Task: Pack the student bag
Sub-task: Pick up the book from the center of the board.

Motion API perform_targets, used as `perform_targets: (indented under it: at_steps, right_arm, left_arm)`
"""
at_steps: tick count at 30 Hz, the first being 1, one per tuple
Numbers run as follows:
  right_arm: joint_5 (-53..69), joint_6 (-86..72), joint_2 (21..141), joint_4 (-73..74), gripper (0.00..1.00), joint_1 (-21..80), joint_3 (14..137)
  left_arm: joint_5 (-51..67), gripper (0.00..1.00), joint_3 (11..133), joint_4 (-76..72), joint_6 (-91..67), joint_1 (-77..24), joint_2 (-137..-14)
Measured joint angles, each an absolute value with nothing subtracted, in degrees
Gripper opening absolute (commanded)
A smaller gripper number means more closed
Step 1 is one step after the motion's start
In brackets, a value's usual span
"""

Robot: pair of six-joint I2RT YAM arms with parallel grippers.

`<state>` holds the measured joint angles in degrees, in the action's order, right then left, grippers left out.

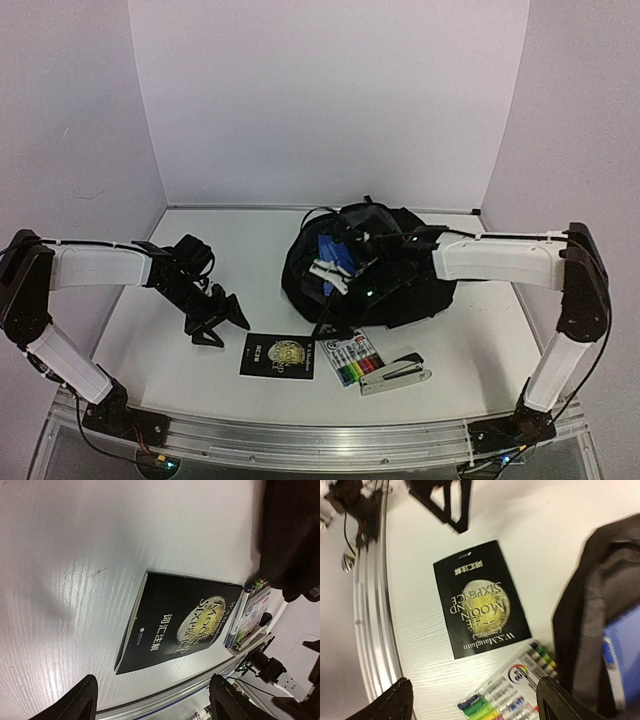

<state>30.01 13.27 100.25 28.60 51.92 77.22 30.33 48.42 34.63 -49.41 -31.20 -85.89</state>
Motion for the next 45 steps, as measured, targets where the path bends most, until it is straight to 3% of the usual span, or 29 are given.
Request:
perform_targets:
  at_steps: [3, 12, 22, 38, 45]
  right_arm:
    - [27.06, 14.08, 104.00, 26.35, 0.98, 56.19, 77.08]
    - [18.09, 15.64, 114.69, 22.70, 0.98, 64.87, 80.15]
    - [10.02, 19.97, 122.74, 22.23, 0.98, 65.18, 84.82]
    - [16.30, 26.09, 129.43, 25.94, 0.98, 63.63, 94.88]
    - [16.23, 27.59, 131.02, 26.39, 0.74, 63.29, 97.03]
  left_arm:
    - [30.26, 0.77, 47.80, 32.22, -51.61, -31.20, -85.85]
    - [29.80, 0.82, 44.75, 29.53, -56.79, -31.24, -82.99]
    - [29.97, 0.83, 44.93, 29.38, -57.14, -31.22, -82.14]
    - [29.34, 0.84, 44.07, 32.41, -59.03, -27.85, -70.31]
    - [28.38, 0.84, 44.07, 35.17, -60.41, -24.91, -63.95]
